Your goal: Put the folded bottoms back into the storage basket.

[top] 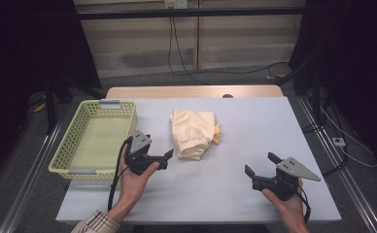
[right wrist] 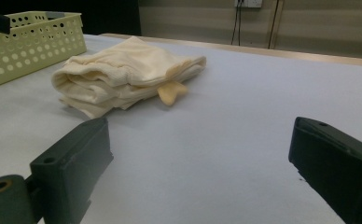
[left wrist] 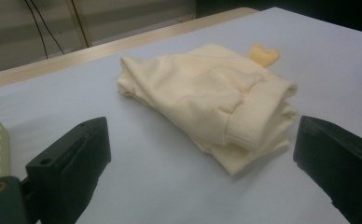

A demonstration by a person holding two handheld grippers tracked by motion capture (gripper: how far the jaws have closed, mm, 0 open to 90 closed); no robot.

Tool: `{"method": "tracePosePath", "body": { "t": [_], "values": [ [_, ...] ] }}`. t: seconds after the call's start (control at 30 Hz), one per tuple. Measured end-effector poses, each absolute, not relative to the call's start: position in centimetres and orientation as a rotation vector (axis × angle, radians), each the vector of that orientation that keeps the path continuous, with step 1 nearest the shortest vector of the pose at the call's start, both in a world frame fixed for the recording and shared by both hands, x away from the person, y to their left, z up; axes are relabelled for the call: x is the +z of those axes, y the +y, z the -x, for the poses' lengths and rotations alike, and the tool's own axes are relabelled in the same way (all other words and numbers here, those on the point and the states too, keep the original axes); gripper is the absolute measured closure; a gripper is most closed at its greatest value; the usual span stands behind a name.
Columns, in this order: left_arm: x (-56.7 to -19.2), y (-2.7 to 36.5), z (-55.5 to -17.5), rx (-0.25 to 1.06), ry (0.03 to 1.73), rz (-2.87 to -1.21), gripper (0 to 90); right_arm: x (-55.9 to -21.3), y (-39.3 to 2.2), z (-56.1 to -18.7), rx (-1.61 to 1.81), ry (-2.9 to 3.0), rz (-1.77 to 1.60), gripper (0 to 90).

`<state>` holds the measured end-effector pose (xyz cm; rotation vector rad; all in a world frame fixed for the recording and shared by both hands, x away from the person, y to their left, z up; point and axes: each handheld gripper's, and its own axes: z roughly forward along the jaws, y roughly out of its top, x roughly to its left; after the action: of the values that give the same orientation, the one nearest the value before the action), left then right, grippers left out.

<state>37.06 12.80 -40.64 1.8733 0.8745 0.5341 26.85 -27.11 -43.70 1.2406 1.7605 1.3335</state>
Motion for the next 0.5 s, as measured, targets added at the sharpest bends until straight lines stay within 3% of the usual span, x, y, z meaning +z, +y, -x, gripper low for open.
{"method": "tracePosePath", "body": {
  "t": [0.5],
  "values": [
    [-40.2,11.5,-39.5,0.485,0.912,-1.886,5.0,-43.7,-27.0,-26.9,1.330,1.777,-1.238,5.3]
  ]
}}
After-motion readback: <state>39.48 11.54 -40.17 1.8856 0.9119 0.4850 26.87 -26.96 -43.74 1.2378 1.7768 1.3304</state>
